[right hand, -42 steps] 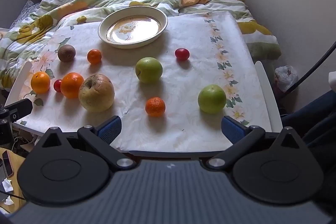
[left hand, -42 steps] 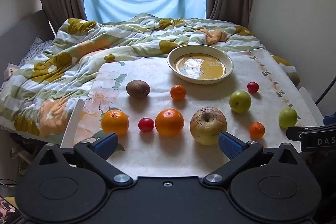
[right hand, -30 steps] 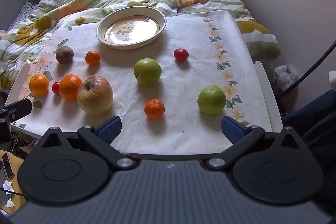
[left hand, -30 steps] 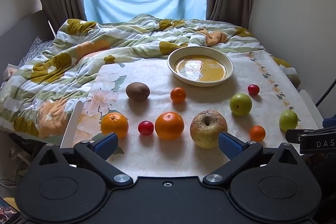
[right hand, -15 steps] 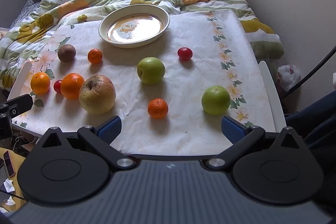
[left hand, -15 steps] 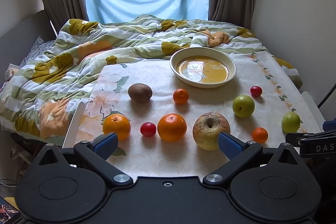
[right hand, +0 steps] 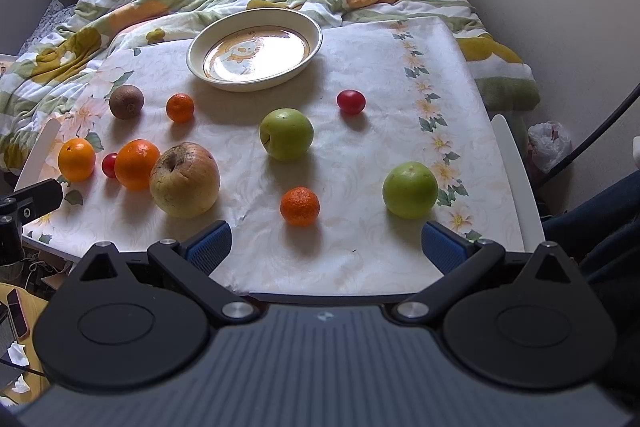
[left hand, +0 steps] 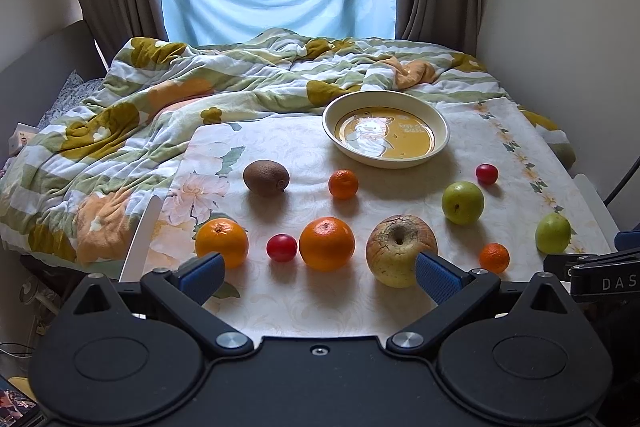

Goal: Organize fruits

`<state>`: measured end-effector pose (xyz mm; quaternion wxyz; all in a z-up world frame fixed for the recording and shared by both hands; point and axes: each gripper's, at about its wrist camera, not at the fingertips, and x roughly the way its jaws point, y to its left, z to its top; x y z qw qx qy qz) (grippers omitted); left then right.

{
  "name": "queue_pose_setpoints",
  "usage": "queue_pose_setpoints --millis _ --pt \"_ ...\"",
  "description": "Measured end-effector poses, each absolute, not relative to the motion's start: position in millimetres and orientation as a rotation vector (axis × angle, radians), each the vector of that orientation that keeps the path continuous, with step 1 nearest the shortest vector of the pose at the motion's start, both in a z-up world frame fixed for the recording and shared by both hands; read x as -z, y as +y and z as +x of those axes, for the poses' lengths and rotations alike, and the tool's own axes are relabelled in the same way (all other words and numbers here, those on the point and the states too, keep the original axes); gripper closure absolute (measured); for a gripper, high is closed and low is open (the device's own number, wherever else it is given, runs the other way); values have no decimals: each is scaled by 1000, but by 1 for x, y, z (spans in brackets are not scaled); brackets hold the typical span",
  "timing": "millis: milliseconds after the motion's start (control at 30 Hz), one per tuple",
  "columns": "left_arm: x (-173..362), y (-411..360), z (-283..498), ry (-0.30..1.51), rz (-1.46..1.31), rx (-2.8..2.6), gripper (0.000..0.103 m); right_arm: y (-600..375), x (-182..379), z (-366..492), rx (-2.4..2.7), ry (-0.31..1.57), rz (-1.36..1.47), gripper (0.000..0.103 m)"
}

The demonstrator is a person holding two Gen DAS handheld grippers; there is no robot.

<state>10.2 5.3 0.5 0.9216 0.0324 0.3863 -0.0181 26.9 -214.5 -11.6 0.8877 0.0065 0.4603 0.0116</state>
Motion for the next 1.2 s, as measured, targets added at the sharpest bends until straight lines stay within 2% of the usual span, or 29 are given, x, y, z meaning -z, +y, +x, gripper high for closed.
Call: queue_pose_setpoints --millis 1200 --pt "-2 7 12 792 69 34 0 -217 12 27 -23 958 18 0"
